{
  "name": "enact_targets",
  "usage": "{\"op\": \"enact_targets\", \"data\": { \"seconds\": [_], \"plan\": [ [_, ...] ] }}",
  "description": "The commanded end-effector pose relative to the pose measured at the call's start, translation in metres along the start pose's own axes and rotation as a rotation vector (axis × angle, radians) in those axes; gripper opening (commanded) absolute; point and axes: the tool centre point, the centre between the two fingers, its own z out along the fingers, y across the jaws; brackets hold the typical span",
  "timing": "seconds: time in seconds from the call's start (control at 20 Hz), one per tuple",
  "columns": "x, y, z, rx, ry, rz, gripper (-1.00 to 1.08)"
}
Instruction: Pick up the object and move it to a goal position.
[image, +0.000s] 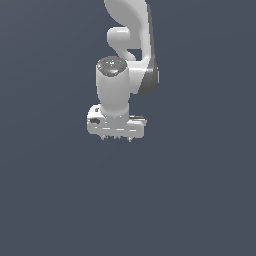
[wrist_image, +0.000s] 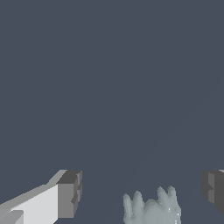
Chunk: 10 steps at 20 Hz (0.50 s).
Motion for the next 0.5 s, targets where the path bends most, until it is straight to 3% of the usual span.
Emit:
{"op": "enact_targets", "data": {
  "seconds": [0.0, 0.45],
  "plan": [
    [-0.001, 0.0, 0.001, 0.001, 0.0, 0.008, 1.0],
    [-0.012, 0.004, 0.012, 0.007, -0.007, 0.121, 1.0]
  ]
}}
